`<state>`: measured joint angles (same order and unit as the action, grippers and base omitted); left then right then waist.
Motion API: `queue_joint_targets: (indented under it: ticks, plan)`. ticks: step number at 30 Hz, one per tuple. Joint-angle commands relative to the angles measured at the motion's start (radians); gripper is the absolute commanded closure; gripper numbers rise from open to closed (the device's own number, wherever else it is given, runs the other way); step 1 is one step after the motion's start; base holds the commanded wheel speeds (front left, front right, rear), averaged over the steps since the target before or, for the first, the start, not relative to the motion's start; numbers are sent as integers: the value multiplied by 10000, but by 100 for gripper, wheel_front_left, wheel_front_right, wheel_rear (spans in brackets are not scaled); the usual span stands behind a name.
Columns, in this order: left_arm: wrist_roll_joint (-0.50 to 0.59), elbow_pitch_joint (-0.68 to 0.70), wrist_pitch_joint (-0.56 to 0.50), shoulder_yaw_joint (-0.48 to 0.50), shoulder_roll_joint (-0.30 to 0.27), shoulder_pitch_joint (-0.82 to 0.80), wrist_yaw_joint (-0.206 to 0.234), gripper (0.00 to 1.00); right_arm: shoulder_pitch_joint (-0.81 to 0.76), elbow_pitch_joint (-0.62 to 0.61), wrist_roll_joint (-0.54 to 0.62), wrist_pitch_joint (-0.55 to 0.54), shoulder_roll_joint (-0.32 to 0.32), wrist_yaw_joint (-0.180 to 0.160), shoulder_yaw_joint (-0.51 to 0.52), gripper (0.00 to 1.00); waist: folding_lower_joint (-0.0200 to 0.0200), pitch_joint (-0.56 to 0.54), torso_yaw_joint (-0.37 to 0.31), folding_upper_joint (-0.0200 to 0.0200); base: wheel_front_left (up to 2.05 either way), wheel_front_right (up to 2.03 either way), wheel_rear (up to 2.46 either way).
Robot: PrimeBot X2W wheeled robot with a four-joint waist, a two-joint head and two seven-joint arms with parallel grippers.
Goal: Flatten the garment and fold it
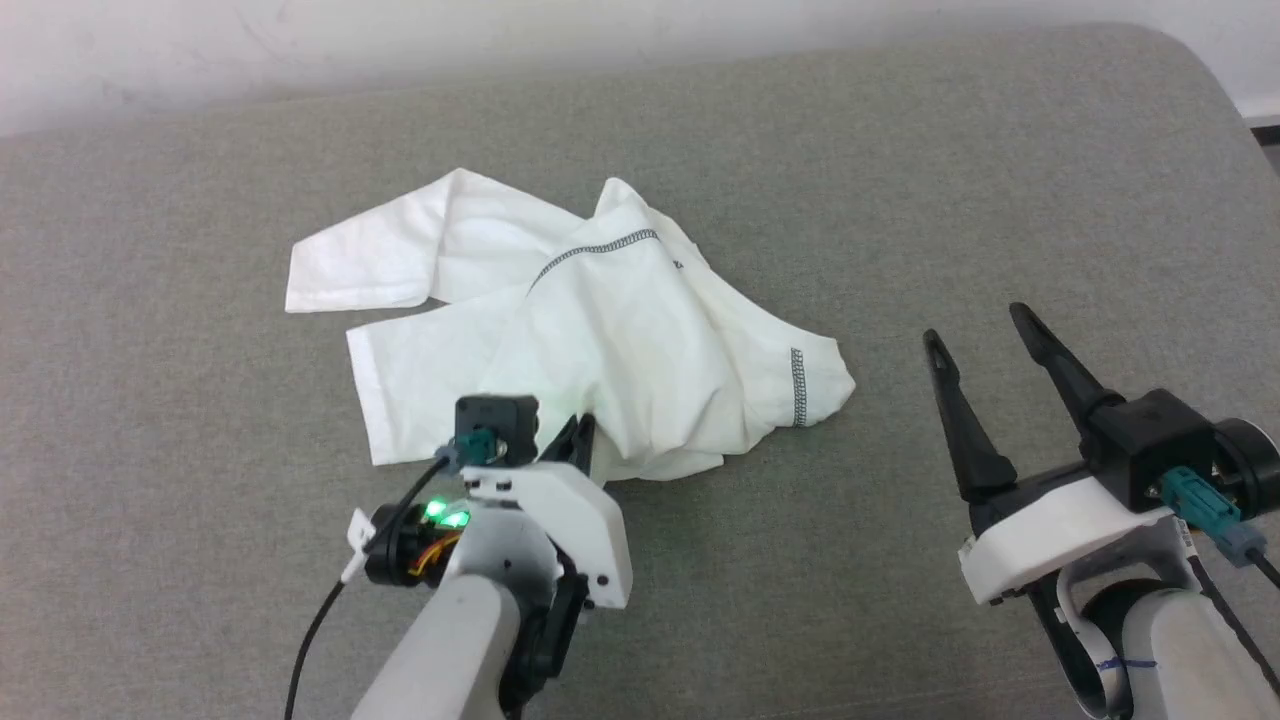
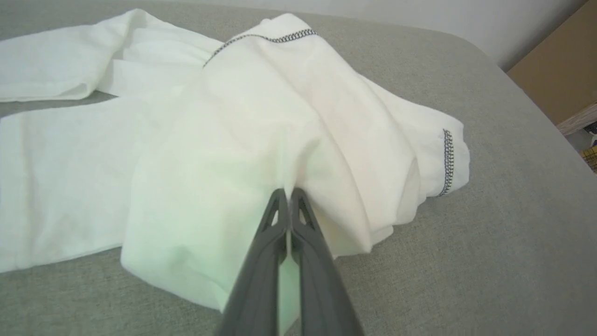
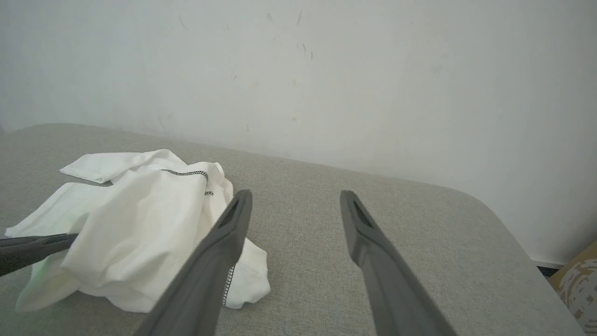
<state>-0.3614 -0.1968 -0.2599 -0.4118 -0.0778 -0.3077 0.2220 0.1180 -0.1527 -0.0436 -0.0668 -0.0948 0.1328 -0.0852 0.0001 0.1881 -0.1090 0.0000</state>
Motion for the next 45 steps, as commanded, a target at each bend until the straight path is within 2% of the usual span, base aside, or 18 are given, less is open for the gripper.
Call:
queue_joint_targets:
  ticks: [1, 6, 15, 24, 29, 40, 45]
  plan:
    - [-17, 69, 102, -26, -105, 218, 24, 0, 96, 49, 52, 58, 6, -21, -19, 0, -1, -97, 34, 0, 0, 0, 0]
    - [101, 1078, 704, -102, -310, 569, -94, 0, -45, 109, 30, -15, -53, -21, 43, 0, -1, -442, 218, 0, 0, 0, 0]
    - [606, 3011, 1582, 600, -1105, 1064, 471, 0, -436, -2, -68, -249, -199, -21, 171, 0, -1, -1008, 569, 0, 0, 0, 0]
    - [701, 3477, 2419, 1996, -2231, 2105, 984, 0, -760, -155, -255, -449, -161, -21, 404, 0, -1, -1343, 683, 0, 0, 0, 0]
    - [565, 3639, 2615, 2605, -2677, 3016, 1170, 0, -1006, -133, -323, -481, -109, -21, 645, 0, -1, -1614, 689, 0, 0, 0, 0]
    - [410, 4180, 2658, 2832, -2869, 3906, 1289, 0, -1245, 477, -759, -783, -9, -21, 1811, 0, -1, -1808, 924, 0, 0, 0, 0]
    - [453, 4263, 2741, 2739, -2801, 3729, 1317, 0, -760, 1517, -1071, -1619, -428, -21, 1992, 0, -1, -1572, 1196, 0, 0, 0, 0]
